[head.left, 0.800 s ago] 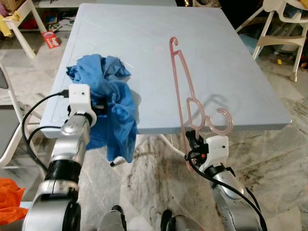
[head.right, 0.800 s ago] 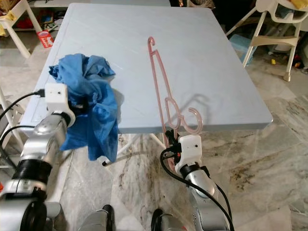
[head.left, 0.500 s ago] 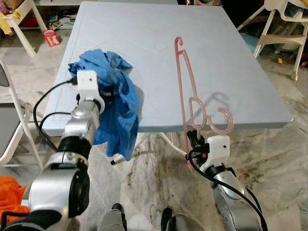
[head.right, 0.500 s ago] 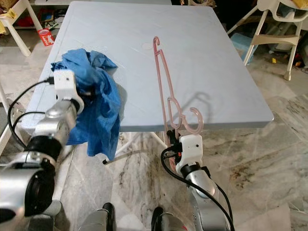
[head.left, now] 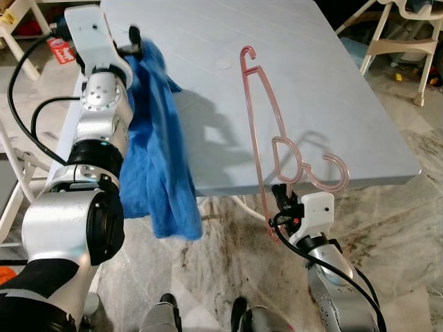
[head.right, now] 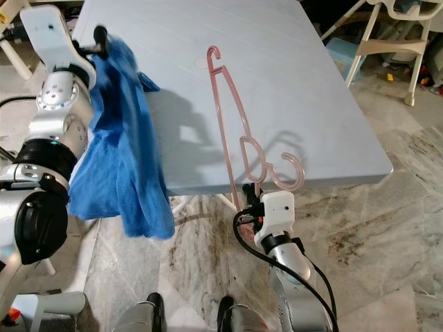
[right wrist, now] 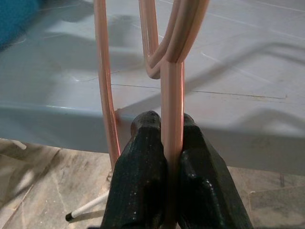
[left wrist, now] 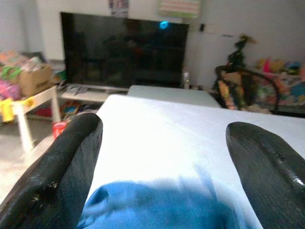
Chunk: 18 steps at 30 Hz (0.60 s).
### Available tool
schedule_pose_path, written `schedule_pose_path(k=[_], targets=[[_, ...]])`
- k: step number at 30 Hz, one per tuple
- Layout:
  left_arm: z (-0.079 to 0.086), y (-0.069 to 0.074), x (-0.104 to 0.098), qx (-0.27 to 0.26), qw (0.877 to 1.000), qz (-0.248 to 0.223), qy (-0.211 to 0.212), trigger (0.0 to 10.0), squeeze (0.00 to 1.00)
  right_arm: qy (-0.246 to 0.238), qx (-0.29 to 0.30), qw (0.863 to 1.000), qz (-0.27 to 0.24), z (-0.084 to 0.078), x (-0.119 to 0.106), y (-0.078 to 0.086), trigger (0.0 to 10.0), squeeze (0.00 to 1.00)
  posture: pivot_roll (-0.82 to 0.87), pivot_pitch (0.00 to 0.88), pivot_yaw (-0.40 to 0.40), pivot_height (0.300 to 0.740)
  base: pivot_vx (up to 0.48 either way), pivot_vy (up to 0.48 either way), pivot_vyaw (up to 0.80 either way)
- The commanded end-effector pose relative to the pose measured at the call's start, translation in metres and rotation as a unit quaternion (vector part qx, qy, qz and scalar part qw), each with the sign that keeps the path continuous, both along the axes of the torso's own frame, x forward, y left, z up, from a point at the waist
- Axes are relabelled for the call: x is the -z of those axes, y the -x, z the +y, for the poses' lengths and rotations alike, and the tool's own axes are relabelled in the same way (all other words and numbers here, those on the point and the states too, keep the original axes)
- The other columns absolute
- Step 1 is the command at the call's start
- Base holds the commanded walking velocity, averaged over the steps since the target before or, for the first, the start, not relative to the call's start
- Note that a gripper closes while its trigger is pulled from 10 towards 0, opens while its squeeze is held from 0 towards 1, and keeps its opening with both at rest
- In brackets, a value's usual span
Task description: Hang hanger
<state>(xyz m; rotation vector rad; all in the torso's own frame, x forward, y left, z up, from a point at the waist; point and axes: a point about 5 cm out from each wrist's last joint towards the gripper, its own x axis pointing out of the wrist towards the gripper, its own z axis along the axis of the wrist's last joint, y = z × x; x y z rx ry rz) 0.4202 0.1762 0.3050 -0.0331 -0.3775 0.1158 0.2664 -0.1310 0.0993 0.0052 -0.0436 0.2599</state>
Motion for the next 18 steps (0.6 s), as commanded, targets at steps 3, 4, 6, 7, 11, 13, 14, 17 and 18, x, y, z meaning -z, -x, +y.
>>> schedule_pose_path(k=[3, 4, 6, 7, 11, 13, 14, 17, 18], targets=[[-0.008, 0.003, 0.013, 0.024, 0.998, -0.015, -0.050, 10.0, 0.00, 0.004, 0.017, 1.000, 0.015, -0.003, 0.005, -0.003, 10.0, 0.00, -0.05, 0.212, -0.009, 0.740, 0.000, 0.000, 0.00], [-0.007, 0.006, 0.019, 0.036, 0.998, -0.018, -0.048, 10.0, 0.00, 0.004, 0.017, 1.000, 0.015, -0.003, 0.005, -0.003, 10.0, 0.00, -0.05, 0.210, -0.011, 0.740, 0.000, 0.000, 0.00], [-0.007, 0.007, 0.023, 0.046, 0.998, -0.018, -0.042, 10.0, 0.00, 0.005, 0.017, 1.000, 0.015, -0.003, 0.005, -0.003, 10.0, 0.00, -0.05, 0.210, -0.011, 0.740, 0.000, 0.000, 0.00], [-0.004, 0.012, 0.037, 0.055, 0.997, -0.022, -0.044, 10.0, 0.23, 0.005, 0.018, 1.000, 0.016, -0.005, 0.006, -0.003, 10.0, 0.00, -0.04, 0.210, -0.017, 0.740, 0.000, 0.000, 0.00], [0.004, 0.023, 0.057, 0.037, 0.997, -0.030, -0.067, 10.0, 1.00, 0.005, 0.016, 1.000, 0.017, -0.006, 0.006, -0.003, 10.0, 0.00, -0.03, 0.210, -0.024, 0.740, 0.000, 0.000, 0.00], [0.006, 0.031, 0.067, 0.038, 0.996, -0.034, -0.066, 10.0, 1.00, 0.008, 0.014, 1.000, 0.017, -0.006, 0.006, -0.004, 10.0, 0.00, -0.02, 0.210, -0.028, 0.740, 0.000, 0.000, 0.00], [0.009, 0.037, 0.071, 0.033, 0.997, -0.042, -0.061, 10.0, 1.00, 0.009, 0.013, 1.000, 0.016, -0.006, 0.006, -0.005, 10.0, 0.00, -0.02, 0.208, -0.031, 0.740, 0.000, 0.000, 0.00], [0.016, 0.061, 0.080, 0.014, 0.995, -0.071, -0.071, 10.0, 1.00, 0.013, 0.010, 1.000, 0.013, -0.007, 0.004, -0.008, 10.0, 0.00, -0.01, 0.204, -0.039, 0.740, 0.000, 0.000, 0.00], [0.016, 0.065, 0.081, 0.013, 0.994, -0.077, -0.073, 10.0, 1.00, 0.013, 0.010, 1.000, 0.013, -0.007, 0.004, -0.008, 10.0, 0.00, -0.01, 0.203, -0.040, 0.740, 0.000, 0.000, 0.00]])
